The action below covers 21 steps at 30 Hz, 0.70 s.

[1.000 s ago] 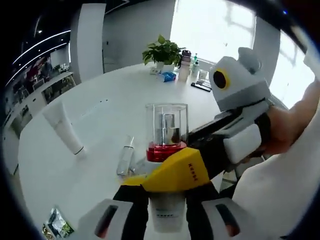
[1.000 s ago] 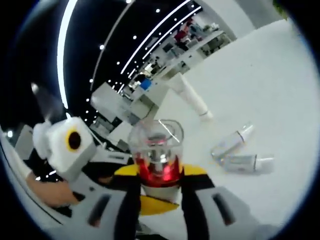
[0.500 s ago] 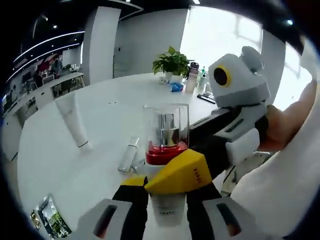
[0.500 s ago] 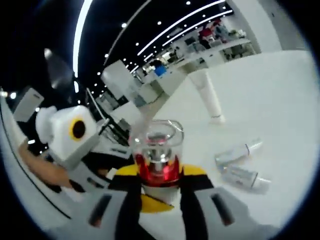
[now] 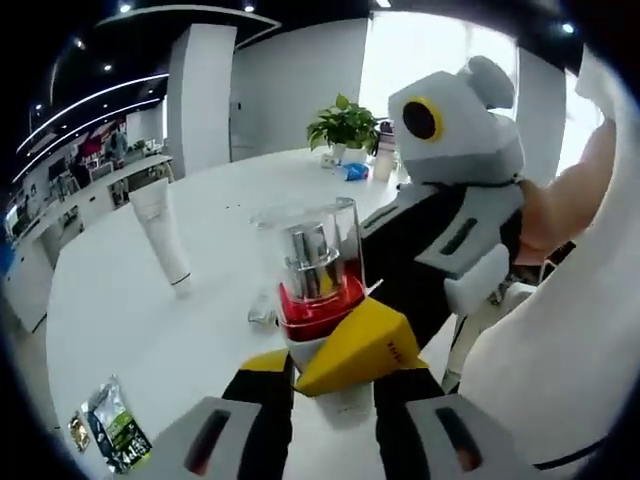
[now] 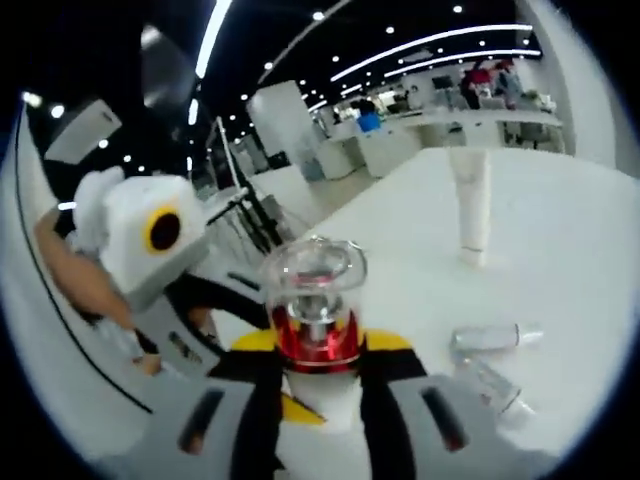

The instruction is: Arrange the skincare products in the storage area until every visible bottle or jar stands upright without overlapping.

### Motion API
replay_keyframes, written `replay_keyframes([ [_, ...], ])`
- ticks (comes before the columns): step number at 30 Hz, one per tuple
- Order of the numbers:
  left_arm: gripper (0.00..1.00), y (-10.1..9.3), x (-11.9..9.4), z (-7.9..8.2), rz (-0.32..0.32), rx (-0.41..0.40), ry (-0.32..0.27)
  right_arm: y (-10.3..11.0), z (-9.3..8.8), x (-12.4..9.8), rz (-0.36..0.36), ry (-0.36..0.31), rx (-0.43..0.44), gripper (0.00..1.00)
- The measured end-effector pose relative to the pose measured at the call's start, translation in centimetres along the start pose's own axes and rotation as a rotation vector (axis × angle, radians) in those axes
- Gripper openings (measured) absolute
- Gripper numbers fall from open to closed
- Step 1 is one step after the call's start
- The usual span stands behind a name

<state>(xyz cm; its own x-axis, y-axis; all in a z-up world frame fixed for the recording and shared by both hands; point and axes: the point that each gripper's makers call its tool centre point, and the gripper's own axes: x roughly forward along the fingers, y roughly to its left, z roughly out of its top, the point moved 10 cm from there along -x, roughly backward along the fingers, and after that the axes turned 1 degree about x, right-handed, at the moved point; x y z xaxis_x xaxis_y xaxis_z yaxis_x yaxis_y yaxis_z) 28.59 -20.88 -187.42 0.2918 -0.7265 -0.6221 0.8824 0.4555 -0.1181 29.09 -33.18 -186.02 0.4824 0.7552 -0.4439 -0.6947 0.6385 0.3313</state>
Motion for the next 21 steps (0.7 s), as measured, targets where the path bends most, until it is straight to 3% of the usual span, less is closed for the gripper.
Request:
replay_keyframes([
  [10, 0.34, -0.6, -0.7, -1.3, 0.016, 0.034, 0.009, 0.9, -0.3, 0.7, 0.039, 0.057, -0.132, 0.26],
  [21, 0.37, -0.8, -0.1, -0.7, -0.023, 0.070, 0.020, -0.3, -0.7, 0.2, 0.041, 0.113, -0.232, 0.26],
])
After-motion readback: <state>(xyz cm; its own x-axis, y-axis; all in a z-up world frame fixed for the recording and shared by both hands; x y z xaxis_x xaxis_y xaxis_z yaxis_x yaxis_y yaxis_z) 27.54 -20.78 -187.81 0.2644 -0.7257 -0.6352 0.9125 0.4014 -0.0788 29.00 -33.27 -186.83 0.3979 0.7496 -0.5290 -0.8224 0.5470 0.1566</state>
